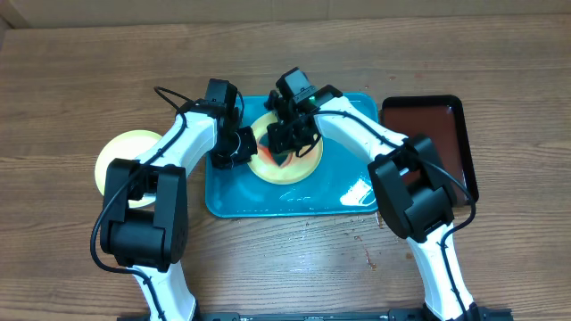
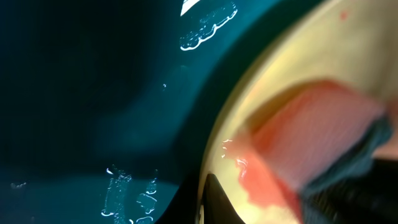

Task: Clean dirty plates on tray and stack at the side
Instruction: 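Scrub the yellow plate with the sponge while left gripper holds it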

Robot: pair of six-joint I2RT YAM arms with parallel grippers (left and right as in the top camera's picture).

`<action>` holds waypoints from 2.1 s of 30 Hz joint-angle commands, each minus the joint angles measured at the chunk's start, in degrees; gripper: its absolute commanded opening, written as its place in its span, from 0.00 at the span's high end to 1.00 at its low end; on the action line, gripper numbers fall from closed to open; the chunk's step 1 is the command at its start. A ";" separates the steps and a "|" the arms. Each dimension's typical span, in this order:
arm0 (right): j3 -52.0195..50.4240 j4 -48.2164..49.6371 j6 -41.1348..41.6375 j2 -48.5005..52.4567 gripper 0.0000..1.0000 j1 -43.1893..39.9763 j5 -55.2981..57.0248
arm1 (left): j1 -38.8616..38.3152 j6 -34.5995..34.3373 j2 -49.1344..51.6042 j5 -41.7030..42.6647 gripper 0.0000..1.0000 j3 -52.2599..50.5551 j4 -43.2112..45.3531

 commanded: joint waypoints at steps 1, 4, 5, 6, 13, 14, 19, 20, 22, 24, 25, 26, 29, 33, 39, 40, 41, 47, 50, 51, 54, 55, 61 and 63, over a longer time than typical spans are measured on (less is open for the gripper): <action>-2.10 -4.50 -0.85 3.08 0.96 0.15 -1.53 | 0.46 1.95 2.56 -4.22 0.96 -1.51 -0.52; -1.66 -7.67 -0.81 3.06 0.96 -1.57 -0.20 | 0.46 1.95 2.56 -4.11 0.96 -1.51 -0.52; -1.42 -8.87 -0.81 3.04 0.96 -2.32 1.16 | 0.48 1.95 2.56 -3.96 0.96 -1.51 -0.52; -1.18 -10.01 -0.76 2.95 0.96 -3.13 2.86 | 0.52 1.97 2.56 -3.74 0.96 -1.51 -0.52; 0.70 -14.60 0.13 1.11 0.96 -6.47 16.22 | 0.66 2.40 2.56 -3.26 0.96 -1.51 -0.55; 0.85 -14.75 1.22 0.81 0.96 -6.58 19.08 | 0.66 2.40 2.56 -3.17 0.96 -1.51 -0.52; 0.74 -12.09 4.37 0.61 0.96 -6.10 30.29 | 0.66 2.40 2.56 -3.15 0.96 -1.51 -0.50; 0.74 -11.10 4.44 0.61 0.96 -5.90 31.12 | 0.66 2.40 2.56 -3.15 0.96 -1.51 -0.50; 0.74 -8.48 5.70 0.59 0.96 -5.38 32.17 | 0.66 2.40 2.56 -3.15 0.96 -1.51 -0.52; 0.74 -5.84 6.45 0.61 0.96 -4.90 32.28 | 0.66 2.40 2.56 -3.15 0.96 -1.51 -0.52; 0.72 -4.28 7.41 0.61 0.96 -4.55 32.26 | 0.66 2.40 2.56 -3.15 0.96 -1.51 -0.50; 0.72 -2.91 7.48 0.63 0.96 -4.26 31.58 | 0.66 2.40 2.56 -3.15 0.96 -1.51 -0.50; 0.72 0.76 7.41 1.14 0.96 -3.45 27.43 | 0.66 2.40 2.56 -3.13 0.96 -1.51 -0.52; 0.72 3.58 7.41 3.06 0.96 -2.27 19.17 | 0.66 2.38 2.56 -3.15 0.96 -1.51 -0.46; 0.70 4.13 7.41 4.59 0.96 -0.11 6.95 | 0.66 2.38 2.56 -3.15 0.96 -1.51 -0.42; 0.76 4.13 7.39 4.57 0.96 0.11 5.03 | 0.66 2.38 2.56 -3.15 0.96 -1.51 -0.39; 0.87 4.11 7.39 4.57 0.96 0.24 2.99 | 0.66 2.38 2.56 -3.15 0.96 -1.51 -0.31; 0.90 1.75 5.73 4.55 0.96 0.31 -6.38 | 0.66 2.38 2.56 -3.15 0.96 -1.51 -0.28; 0.90 -1.92 3.52 4.46 0.96 -0.11 -7.17 | 0.68 2.38 2.56 -3.15 0.96 -1.51 -0.26; 0.90 -3.48 3.19 4.46 0.96 -0.35 -7.15 | 0.68 2.38 2.56 -3.15 0.96 -1.51 -0.26; 0.92 -7.74 2.36 4.42 0.96 -1.53 -5.27 | 0.68 2.38 2.56 -3.15 0.96 -1.51 -0.26; 0.92 -8.94 2.36 4.35 0.96 -1.99 -3.69 | 0.68 2.36 2.56 -3.15 0.96 -1.51 -0.26; 0.92 -13.51 2.45 2.45 0.96 -5.16 10.91 | 0.68 2.40 2.56 -3.15 0.96 -1.51 -0.33; 0.92 -13.25 2.89 1.68 0.96 -5.75 15.82 | 0.66 2.40 2.56 -3.15 0.96 -1.51 -0.33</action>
